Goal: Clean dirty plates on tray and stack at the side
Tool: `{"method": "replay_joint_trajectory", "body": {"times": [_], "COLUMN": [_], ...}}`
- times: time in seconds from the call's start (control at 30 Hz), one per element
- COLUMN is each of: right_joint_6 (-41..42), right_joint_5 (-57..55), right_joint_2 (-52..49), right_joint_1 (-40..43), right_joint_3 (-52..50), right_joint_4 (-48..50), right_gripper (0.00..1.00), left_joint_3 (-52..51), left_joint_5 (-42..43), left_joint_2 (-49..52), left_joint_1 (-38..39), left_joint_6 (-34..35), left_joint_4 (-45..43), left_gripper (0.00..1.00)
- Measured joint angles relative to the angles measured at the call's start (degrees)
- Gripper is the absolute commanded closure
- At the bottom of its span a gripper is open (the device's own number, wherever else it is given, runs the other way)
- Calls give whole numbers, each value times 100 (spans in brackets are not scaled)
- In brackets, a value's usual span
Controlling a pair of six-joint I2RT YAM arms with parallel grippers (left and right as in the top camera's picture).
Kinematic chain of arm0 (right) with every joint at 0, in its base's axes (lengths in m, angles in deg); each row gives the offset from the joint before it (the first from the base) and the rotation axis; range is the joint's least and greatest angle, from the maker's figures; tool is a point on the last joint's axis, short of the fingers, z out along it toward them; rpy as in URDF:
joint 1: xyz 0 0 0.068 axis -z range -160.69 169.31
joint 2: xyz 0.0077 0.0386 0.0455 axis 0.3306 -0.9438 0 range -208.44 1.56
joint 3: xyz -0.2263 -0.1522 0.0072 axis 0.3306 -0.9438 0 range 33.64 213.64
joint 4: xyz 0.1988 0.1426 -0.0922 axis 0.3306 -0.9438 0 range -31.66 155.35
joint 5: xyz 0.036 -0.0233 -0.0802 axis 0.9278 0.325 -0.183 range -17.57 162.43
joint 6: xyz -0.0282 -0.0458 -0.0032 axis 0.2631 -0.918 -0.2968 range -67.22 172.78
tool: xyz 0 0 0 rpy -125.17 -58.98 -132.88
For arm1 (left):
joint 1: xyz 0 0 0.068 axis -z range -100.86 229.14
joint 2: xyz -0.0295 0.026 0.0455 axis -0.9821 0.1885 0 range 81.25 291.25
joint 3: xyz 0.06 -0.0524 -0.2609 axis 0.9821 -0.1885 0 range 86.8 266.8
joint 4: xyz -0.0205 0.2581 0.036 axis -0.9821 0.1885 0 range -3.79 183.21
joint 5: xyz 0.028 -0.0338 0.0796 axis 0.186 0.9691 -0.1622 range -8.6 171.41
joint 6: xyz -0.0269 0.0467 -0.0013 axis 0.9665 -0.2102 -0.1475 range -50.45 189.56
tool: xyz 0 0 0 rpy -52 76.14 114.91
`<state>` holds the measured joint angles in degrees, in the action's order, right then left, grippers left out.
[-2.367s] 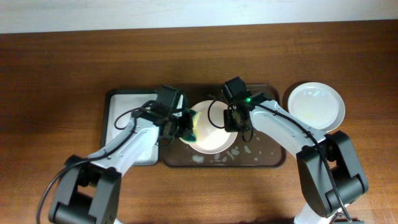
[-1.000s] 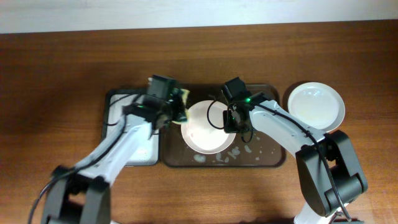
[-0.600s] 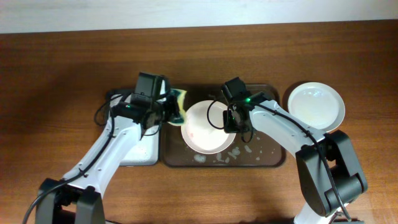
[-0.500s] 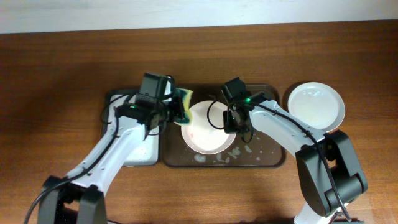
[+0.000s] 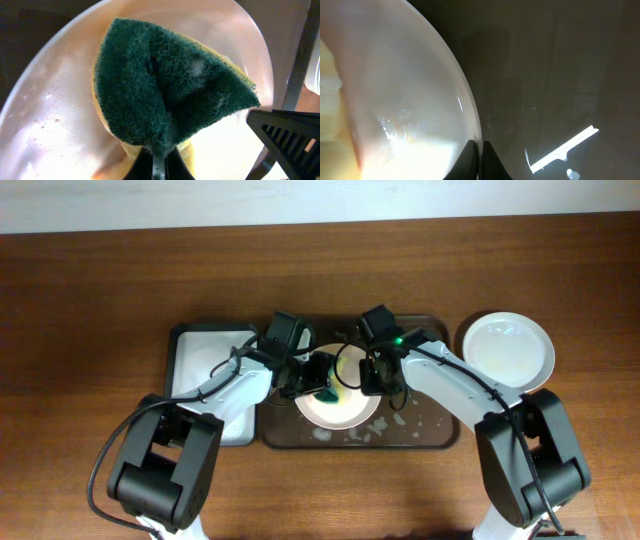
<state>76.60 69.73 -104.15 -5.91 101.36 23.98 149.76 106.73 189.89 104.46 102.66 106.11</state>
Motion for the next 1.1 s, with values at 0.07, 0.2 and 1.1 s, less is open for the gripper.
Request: {"method": "replay_joint_trajectory", "body": {"times": [0.07,0.2,1.1], "right_joint_6": [-2,-7,-9], "right_joint_5": [11,66,107], "right_joint_2": [0,-4,-22], "right_joint_1": [0,0,0], "right_joint_3": [-7,-9,-9], "right_joint_4": [-2,0,0], "right_gripper": [96,96,96], "left_joint_3": [48,149,79], "left_joint_5": [-61,-321,-1709], "left_joint_2": [0,-7,-1606], "left_joint_1": [2,15,-1233], "left_joint_6": [15,22,-831], "left_joint_4": [227,754,1825], "left_gripper": [100,100,100]}}
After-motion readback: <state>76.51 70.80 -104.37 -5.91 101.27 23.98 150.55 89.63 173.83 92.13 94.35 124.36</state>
